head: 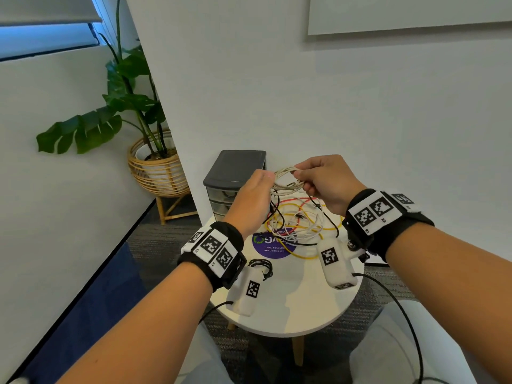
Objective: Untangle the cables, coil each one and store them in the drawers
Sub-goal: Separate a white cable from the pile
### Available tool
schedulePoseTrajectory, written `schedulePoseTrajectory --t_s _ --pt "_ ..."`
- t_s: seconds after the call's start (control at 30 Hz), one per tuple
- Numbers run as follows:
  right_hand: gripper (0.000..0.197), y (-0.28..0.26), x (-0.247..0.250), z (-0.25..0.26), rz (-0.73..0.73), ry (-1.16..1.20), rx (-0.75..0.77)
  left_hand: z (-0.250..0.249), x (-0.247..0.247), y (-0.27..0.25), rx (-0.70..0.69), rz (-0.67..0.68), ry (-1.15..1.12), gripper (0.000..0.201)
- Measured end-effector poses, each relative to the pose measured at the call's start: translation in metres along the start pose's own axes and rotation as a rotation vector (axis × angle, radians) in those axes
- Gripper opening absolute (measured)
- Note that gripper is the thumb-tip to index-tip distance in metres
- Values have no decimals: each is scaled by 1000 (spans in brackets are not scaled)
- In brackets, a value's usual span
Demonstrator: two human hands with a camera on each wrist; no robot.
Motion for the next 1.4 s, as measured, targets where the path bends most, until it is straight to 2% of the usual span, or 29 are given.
schedulePoseTrajectory --t_s 0.13,0.27,0.43,0.53,0.67,0.8,0.87,0.97,1.1,1.27,1.4 --pt "14 0 5 -6 -11 -10 2 2 0 -4 -37 38 56 33" --pt "15 -4 6 -11 72 -122 102 7 4 -6 71 170 39 25" --pt "14 -8 8 -6 113 -243 196 2 10 -9 130 301 154 38" --pt "14 -12 6 -3 150 -301 240 -4 13 -6 100 315 186 32" --pt "13 -16 5 -3 182 -303 259 -10 14 -7 152 326 -6 23" --pt "14 -17 4 -3 181 -260 265 -9 16 -6 128 306 -121 36" --pt "13 -16 1 -4 200 -247 258 -9 20 -4 83 256 -75 35" --pt "16 -13 -5 -8 209 -165 200 -7 27 -3 30 214 36 29" --pt "19 -8 -14 -23 204 -65 63 4 37 -1 106 183 92 22" --pt "17 -14 -40 -64 289 -151 -129 41 45 1 223 230 309 19" --pt "16 -16 -62 -107 279 -247 -230 78 48 6 251 168 471 18"
Point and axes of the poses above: each hand's wrist, its own y-axis towards the middle knuckle, its own x-axis out of the back of the hand, z = x × y, the point moved 3 cm from there along y, towards the middle knuckle, and after that the axes turned 7 degrees about -z, right-handed, at the moved point
